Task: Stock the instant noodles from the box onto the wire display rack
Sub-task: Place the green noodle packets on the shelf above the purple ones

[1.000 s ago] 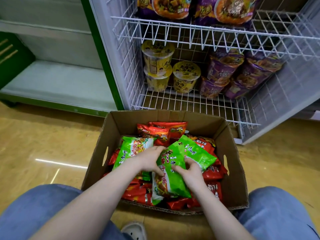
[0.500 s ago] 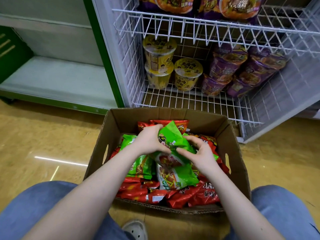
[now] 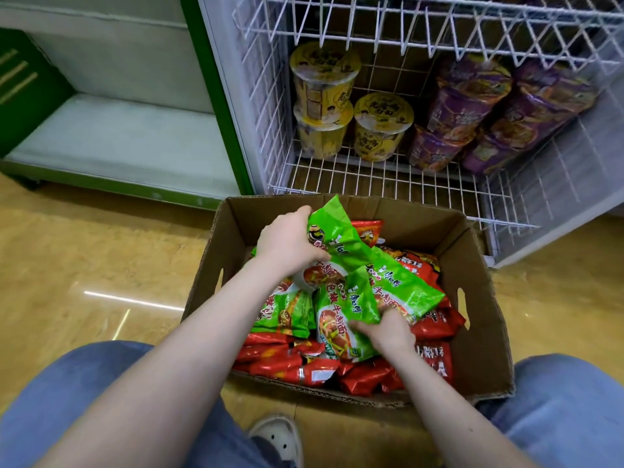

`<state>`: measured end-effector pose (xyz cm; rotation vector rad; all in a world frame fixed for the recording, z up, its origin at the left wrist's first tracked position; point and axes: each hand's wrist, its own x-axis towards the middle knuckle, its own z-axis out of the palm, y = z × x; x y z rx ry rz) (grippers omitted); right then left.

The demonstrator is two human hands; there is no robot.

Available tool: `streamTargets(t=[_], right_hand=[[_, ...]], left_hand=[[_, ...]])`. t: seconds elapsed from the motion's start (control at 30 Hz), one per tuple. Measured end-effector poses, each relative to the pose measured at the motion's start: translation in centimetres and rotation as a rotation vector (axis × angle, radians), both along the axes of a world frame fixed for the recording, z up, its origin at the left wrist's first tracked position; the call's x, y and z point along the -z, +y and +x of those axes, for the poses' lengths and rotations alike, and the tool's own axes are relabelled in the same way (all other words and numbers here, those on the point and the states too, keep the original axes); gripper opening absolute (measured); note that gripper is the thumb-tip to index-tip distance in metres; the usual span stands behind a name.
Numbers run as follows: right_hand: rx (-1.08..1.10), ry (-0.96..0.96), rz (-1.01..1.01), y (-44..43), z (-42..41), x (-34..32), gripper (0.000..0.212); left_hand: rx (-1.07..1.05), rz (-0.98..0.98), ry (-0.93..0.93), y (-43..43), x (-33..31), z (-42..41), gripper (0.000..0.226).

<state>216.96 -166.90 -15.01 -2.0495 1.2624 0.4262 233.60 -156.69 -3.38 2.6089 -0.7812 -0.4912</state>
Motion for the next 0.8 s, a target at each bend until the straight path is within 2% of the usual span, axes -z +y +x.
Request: streamTargets(t=[0.1,0.2,0.27,0.4,0.5,0.6,0.8], right_hand=[[-0.019,-0.012,0.063,0.0,0.2,0.1,0.081],[0.018,-0.098,0.168,0.1,0.3,-0.4,0.077],[0.036,-0.164,0.161,0.1,0.1,-1.0,0.072],[0.045,-0.265,0.029,-1.1,-0.4,-4.0,0.070],[0.020,-0.329,-0.048,-3.3,-0.6,-6.8,0.056],[-0.074,-0.340,-0.109,-5.8,-0.6,-10.6,0.049],[-0.424,-0.418,-0.035,-9.0,1.4,-19.9,0.052]], left_hand=[[-0.017,0.008,0.006,0.1,-0.1,0.0,0.081],[-0.006,0.030,-0.021,-0.2,-0.1,-0.5,0.075],[0.001,0.025,-0.026,-0.5,-0.2,-0.9,0.070],[-0.101,-0.164,0.076,-0.7,-0.6,-0.5,0.063],[-0.229,-0.372,0.110,-0.5,-1.4,0.3,0.052],[-0.294,-0.487,0.078,0.2,-3.1,0.5,0.051],[-0.221,-0.434,-0.030,1.6,-8.8,2.0,0.049]])
